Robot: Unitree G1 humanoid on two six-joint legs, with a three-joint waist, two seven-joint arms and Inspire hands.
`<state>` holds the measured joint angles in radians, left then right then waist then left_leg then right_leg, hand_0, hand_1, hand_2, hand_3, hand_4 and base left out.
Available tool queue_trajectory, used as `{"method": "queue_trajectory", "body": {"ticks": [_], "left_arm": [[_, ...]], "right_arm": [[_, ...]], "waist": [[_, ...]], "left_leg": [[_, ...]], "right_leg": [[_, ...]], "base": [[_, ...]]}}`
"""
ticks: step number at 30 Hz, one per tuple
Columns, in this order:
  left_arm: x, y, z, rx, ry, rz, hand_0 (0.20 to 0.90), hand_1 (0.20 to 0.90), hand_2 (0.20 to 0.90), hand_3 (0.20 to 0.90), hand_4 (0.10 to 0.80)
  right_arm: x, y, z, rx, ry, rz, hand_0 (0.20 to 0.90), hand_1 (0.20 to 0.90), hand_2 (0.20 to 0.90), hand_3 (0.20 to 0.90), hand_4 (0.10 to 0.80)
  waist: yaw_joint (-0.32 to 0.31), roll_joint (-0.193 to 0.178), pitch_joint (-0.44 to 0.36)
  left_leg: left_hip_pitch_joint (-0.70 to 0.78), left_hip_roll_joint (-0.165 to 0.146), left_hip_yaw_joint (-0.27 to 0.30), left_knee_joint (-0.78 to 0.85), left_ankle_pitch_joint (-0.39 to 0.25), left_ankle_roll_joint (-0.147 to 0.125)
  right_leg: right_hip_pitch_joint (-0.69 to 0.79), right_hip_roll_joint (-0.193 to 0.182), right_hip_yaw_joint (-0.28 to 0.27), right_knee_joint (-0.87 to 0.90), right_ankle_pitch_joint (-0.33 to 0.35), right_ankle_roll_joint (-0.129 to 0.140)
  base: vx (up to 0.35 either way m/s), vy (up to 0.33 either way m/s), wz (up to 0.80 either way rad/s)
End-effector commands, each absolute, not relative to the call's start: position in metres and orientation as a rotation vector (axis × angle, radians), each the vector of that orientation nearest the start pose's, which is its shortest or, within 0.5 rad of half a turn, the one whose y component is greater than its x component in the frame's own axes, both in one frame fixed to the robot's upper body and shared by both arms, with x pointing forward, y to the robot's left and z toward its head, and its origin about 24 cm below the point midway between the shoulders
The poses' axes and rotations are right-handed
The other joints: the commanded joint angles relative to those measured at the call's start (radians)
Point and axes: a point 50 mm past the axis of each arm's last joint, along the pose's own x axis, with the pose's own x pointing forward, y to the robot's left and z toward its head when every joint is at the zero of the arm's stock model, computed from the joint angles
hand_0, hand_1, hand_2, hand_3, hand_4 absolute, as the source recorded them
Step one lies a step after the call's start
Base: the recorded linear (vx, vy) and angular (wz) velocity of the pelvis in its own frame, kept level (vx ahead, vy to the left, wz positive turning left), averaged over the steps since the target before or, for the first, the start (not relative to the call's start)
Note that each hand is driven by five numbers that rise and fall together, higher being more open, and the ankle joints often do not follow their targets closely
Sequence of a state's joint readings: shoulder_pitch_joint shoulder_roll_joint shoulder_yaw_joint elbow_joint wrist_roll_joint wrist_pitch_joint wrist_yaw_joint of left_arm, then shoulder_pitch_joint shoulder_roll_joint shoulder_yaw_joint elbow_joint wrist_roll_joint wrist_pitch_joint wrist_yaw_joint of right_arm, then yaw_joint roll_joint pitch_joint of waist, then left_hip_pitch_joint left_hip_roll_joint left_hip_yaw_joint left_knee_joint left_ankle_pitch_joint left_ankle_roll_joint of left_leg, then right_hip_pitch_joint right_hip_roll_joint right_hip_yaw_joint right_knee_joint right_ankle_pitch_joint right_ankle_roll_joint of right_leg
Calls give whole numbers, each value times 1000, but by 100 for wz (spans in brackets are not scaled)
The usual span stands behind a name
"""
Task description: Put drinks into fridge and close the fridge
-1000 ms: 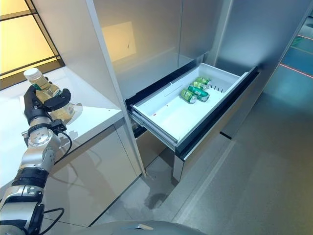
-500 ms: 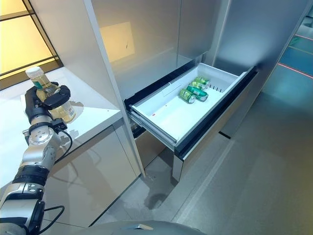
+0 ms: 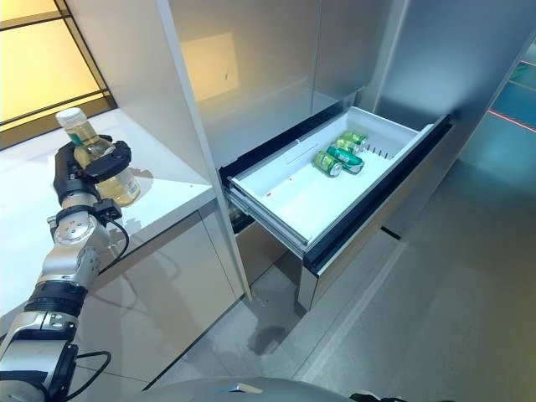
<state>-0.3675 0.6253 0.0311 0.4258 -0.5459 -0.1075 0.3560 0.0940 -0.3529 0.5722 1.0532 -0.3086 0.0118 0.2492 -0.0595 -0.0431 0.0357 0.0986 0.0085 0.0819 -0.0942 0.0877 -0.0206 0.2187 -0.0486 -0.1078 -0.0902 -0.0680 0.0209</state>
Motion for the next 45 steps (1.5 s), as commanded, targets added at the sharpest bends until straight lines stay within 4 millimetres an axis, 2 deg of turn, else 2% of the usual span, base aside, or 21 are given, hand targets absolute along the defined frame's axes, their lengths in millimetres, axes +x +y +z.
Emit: {"method": "queue_trajectory", "body": {"ticks": [1, 5, 7, 10, 14, 15, 19, 27, 29, 38, 39, 45], "left_arm": [[326, 275, 237, 3, -617, 342, 300, 300, 300, 200, 100], [324, 260, 242, -6, -661, 269, 300, 300, 300, 200, 100], [322, 257, 245, -16, -684, 241, 300, 300, 300, 200, 100], [321, 247, 251, -31, -710, 201, 300, 300, 300, 200, 100], [318, 233, 258, -39, -746, 153, 300, 300, 300, 200, 100], [317, 227, 259, -39, -761, 129, 300, 300, 300, 200, 100], [312, 218, 261, -40, -784, 92, 300, 300, 300, 200, 100], [305, 211, 263, -42, -812, 67, 300, 300, 300, 200, 100], [304, 209, 264, -38, -817, 64, 300, 300, 300, 200, 100], [298, 199, 262, -46, -841, 22, 300, 300, 300, 200, 100], [297, 199, 262, -47, -842, 20, 300, 300, 300, 200, 100], [284, 193, 262, -70, -894, -84, 300, 300, 300, 200, 100]], "right_arm": [[137, -194, -141, -740, 976, 767, 900, 900, 900, 900, 800], [162, -174, -125, -761, 843, 838, 900, 900, 900, 900, 800], [159, -174, -127, -808, 810, 866, 900, 900, 900, 900, 800], [168, -156, -120, -832, 689, 913, 900, 900, 900, 900, 800], [199, -114, -80, -833, 461, 980, 900, 900, 900, 900, 800], [209, -99, -65, -828, 365, 992, 900, 900, 900, 900, 800], [217, -82, -44, -819, 220, 1027, 900, 900, 900, 900, 800], [226, -59, -9, -779, 25, 1094, 900, 900, 900, 900, 800], [231, -51, 6, -762, -36, 1102, 900, 900, 900, 900, 800], [240, -35, 58, -649, -178, 1215, 900, 900, 900, 900, 800], [240, -35, 58, -647, -179, 1218, 900, 900, 900, 900, 800], [245, -40, 117, -419, -253, 1336, 900, 900, 900, 900, 800]], "waist": [[26, 55, -34], [40, 53, -35], [44, 57, -36], [51, 60, -34], [56, 58, -28], [61, 58, -24], [69, 58, -20], [82, 49, -20], [85, 46, -20], [92, 34, -20], [92, 34, -20], [94, 21, -19]], "left_leg": [[55, -21, -41, 8, -167, 4], [51, -22, -47, 8, -163, 3], [45, -21, -51, 8, -160, 5], [45, -25, -54, 7, -162, 9], [43, -29, -55, 7, -160, 11], [42, -30, -57, 7, -158, 10], [40, -31, -60, 7, -156, 10], [36, -32, -65, 7, -150, 8], [34, -32, -67, 7, -147, 8], [31, -33, -69, 7, -142, 7], [31, -33, -69, 7, -141, 7], [29, -33, -69, 7, -134, 4]], "right_leg": [[-76, 10, -41, 10, 26, 59], [-76, 7, -50, 9, 27, 59], [-80, 9, -49, 13, 28, 59], [-78, 5, -55, 11, 25, 60], [-77, 1, -60, 12, 29, 61], [-78, 0, -61, 12, 30, 60], [-78, -2, -65, 12, 32, 61], [-80, -4, -69, 10, 37, 62], [-81, -3, -69, 10, 39, 62], [-83, -3, -68, 9, 44, 62], [-82, -3, -68, 9, 45, 62], [-82, -2, -69, 9, 52, 62]], "base": [[-11, 3, 5], [-12, 5, 6], [-28, 16, 5], [-21, 34, 4], [-30, 20, 12], [-39, 23, 14], [-19, 10, 1], [-8, 1, 0], [-36, -6, 2], [-21, -1, 1], [0, 0, 0], [-5, 0, 0]]}}
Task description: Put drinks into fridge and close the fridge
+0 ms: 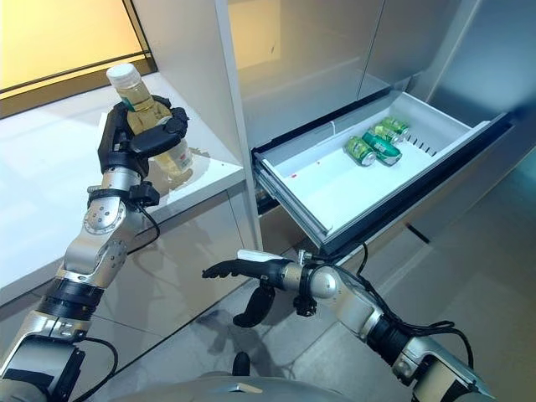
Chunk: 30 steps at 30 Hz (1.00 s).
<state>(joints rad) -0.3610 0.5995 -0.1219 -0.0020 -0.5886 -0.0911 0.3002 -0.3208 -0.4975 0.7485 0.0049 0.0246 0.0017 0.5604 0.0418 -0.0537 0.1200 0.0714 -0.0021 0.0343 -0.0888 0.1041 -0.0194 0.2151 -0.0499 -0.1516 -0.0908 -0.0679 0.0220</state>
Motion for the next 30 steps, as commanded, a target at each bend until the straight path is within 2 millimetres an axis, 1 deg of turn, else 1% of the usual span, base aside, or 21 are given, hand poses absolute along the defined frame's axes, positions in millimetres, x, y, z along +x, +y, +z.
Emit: {"method": "queue_trajectory", "body": {"ticks": [1, 4, 7, 11, 13, 16, 17, 19, 23, 25, 28, 30], "left_arm": [[282, 192, 262, -70, -906, -105, 300, 300, 300, 200, 100], [272, 193, 263, -57, -941, -142, 300, 300, 300, 200, 100], [265, 198, 265, -38, -977, -158, 300, 300, 300, 200, 100], [258, 207, 269, -10, -1011, -154, 300, 300, 300, 200, 100], [256, 213, 270, 4, -1019, -147, 300, 300, 300, 200, 100], [252, 220, 271, 48, -1020, -128, 300, 300, 300, 200, 100], [251, 223, 271, 61, -1017, -122, 300, 300, 300, 200, 100], [249, 229, 270, 117, -1009, -102, 300, 300, 300, 200, 100], [248, 235, 270, 187, -983, -96, 300, 300, 300, 200, 100], [249, 237, 269, 194, -965, -120, 300, 300, 300, 200, 100], [250, 233, 269, 181, -952, -170, 300, 300, 300, 200, 100], [251, 227, 267, 154, -940, -224, 300, 300, 300, 200, 100]], "right_arm": [[246, -42, 125, -382, -278, 1341, 900, 900, 900, 900, 800], [247, -54, 149, -287, -341, 1338, 900, 900, 900, 900, 800], [246, -67, 167, -188, -411, 1313, 900, 900, 900, 900, 800], [246, -87, 185, -78, -516, 1223, 900, 900, 900, 900, 800], [248, -98, 190, -76, -554, 1150, 900, 900, 900, 900, 800], [251, -115, 192, -91, -567, 1039, 900, 900, 900, 900, 800], [251, -120, 191, -95, -560, 1015, 900, 900, 900, 900, 800], [251, -131, 189, -109, -548, 968, 900, 900, 900, 900, 800], [253, -145, 188, -118, -525, 894, 900, 900, 900, 900, 800], [255, -148, 187, -123, -513, 871, 900, 900, 900, 900, 800], [257, -148, 187, -132, -507, 859, 900, 900, 900, 900, 800], [260, -144, 189, -131, -508, 875, 900, 900, 900, 900, 800]], "waist": [[-9, 30, -104], [-15, 29, -108], [-22, 29, -113], [-29, 32, -121], [-33, 33, -124], [-39, 35, -127], [-41, 35, -127], [-45, 37, -128], [-49, 38, -126], [-50, 39, -123], [-49, 40, -120], [-45, 39, -120]], "left_leg": [[56, -22, -21, 2, -151, 2], [58, -21, -16, 2, -151, 2], [59, -21, -11, 2, -153, 4], [60, -22, -10, 2, -155, 5], [61, -22, -9, 2, -157, 5], [59, -22, -6, 2, -158, 6], [53, -23, -4, 2, -146, 6], [57, -21, -3, 2, -157, 6], [57, -21, 0, 2, -157, 5], [58, -21, -1, 2, -158, 6], [57, -22, -1, 2, -158, 6], [56, -22, -3, 2, -158, 6]], "right_leg": [[-79, -1, -24, 9, 52, 61], [-80, 0, -20, 10, 55, 60], [-81, -1, -17, 10, 55, 61], [-82, 1, -10, 9, 56, 62], [-83, 1, -9, 9, 56, 63], [-85, 2, -7, 8, 56, 64], [-93, 1, -7, 9, 66, 62], [-89, 2, -5, 9, 57, 64], [-91, 4, -5, 9, 57, 64], [-90, 4, -5, 9, 57, 63], [-90, 4, -4, 9, 58, 63], [-90, 4, -6, 7, 58, 63]], "base": [[0, 0, 0], [0, 0, 0], [0, 0, 0], [0, 0, 0], [0, 0, 0], [-17, 3, 0], [0, 0, 0], [0, 0, 0], [0, 0, 0], [0, 0, 0], [0, 0, 0], [0, 0, 0]]}}
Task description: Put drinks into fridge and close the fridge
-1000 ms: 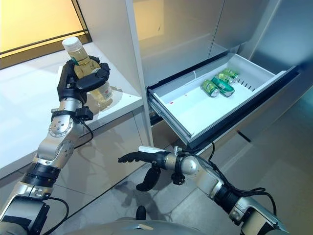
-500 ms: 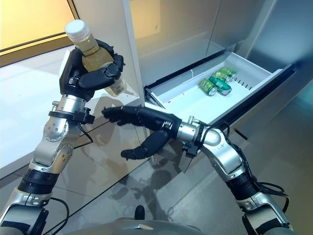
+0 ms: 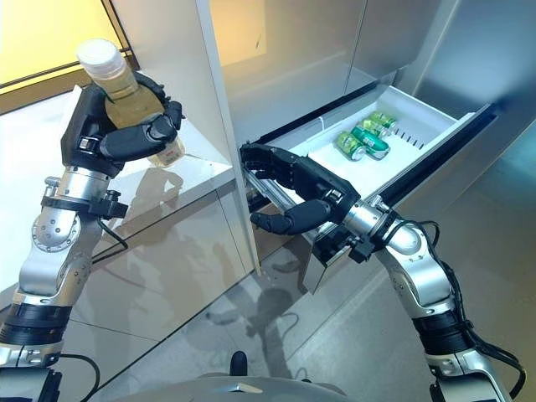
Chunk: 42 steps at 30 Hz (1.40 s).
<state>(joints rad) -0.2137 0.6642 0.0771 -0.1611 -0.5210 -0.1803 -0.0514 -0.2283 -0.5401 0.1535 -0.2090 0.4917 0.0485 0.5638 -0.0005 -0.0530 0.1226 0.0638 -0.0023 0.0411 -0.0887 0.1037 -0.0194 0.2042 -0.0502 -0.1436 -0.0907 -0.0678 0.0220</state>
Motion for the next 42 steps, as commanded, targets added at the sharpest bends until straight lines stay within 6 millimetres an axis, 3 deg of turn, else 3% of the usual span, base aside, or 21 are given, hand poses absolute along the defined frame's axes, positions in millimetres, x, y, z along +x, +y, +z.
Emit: {"method": "queue_trajectory", "body": {"ticks": [1, 11, 23, 36, 42], "left_arm": [[251, 224, 266, 146, -936, -241, 300, 300, 300, 200, 100], [250, 194, 262, 118, -936, -411, 300, 300, 300, 200, 100], [254, 179, 266, 52, -935, -504, 300, 300, 300, 200, 100], [258, 163, 266, 24, -897, -596, 300, 300, 300, 200, 100], [260, 160, 265, 9, -885, -632, 300, 300, 300, 200, 100]], "right_arm": [[262, -142, 189, -133, -505, 876, 900, 900, 900, 900, 800], [278, -123, 186, -72, -410, 891, 900, 900, 900, 900, 800], [296, -100, 181, -43, -333, 906, 900, 900, 900, 900, 800], [305, -76, 195, -60, -344, 927, 900, 900, 900, 900, 800], [307, -65, 192, 10, -290, 970, 900, 900, 900, 900, 800]], "waist": [[-1, 38, -122], [23, 30, -119], [45, 24, -121], [61, 21, -122], [67, 21, -125]], "left_leg": [[64, -22, -10, 1, -158, 5], [63, -25, -27, 1, -154, 5], [67, -28, -38, 1, -156, 8], [67, -30, -45, 1, -157, 11], [69, -31, -49, 1, -158, 13]], "right_leg": [[-78, 4, -15, 7, 58, 63], [-72, 2, -28, 6, 56, 59], [-65, 0, -40, 5, 54, 54], [-63, -1, -45, 5, 55, 51], [-62, -2, -47, 5, 55, 49]], "base": [[0, 0, 0], [1, -1, 1], [6, 0, 2], [4, 0, 1], [0, 0, 0]]}}
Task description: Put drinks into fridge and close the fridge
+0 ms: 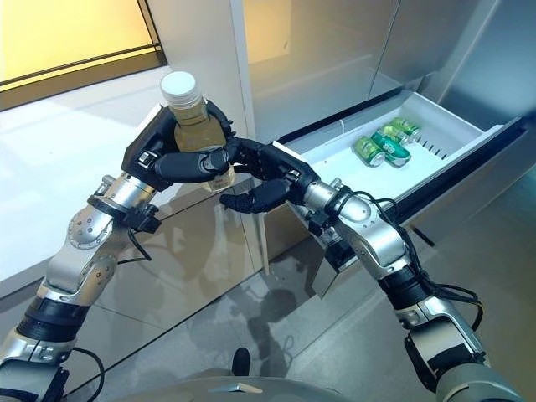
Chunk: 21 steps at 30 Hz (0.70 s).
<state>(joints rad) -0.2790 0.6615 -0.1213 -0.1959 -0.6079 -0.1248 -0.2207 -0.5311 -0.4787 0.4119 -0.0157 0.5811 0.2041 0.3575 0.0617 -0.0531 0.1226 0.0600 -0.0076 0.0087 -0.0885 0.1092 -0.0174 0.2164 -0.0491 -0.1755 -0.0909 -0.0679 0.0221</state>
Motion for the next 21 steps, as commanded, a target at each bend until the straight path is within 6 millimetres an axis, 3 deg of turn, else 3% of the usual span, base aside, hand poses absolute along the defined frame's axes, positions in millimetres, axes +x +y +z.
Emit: {"method": "queue_trajectory", "body": {"ticks": [1, 21], "left_arm": [[260, 159, 265, 7, -884, -636, 300, 300, 300, 200, 100], [264, 146, 256, -49, -806, -749, 300, 300, 300, 200, 100]], "right_arm": [[307, -65, 192, 14, -287, 971, 900, 900, 900, 900, 800], [309, -44, 200, 39, -293, 1025, 900, 900, 900, 900, 800]], "waist": [[6, 21, -125], [20, 21, -128]], "left_leg": [[73, -26, -17, 1, -163, 12], [74, -26, -22, 1, -162, 15]], "right_leg": [[-73, -3, -15, 5, 55, 49], [-71, -4, -22, 5, 54, 46]], "base": [[0, 0, 0], [3, 0, 0]]}}
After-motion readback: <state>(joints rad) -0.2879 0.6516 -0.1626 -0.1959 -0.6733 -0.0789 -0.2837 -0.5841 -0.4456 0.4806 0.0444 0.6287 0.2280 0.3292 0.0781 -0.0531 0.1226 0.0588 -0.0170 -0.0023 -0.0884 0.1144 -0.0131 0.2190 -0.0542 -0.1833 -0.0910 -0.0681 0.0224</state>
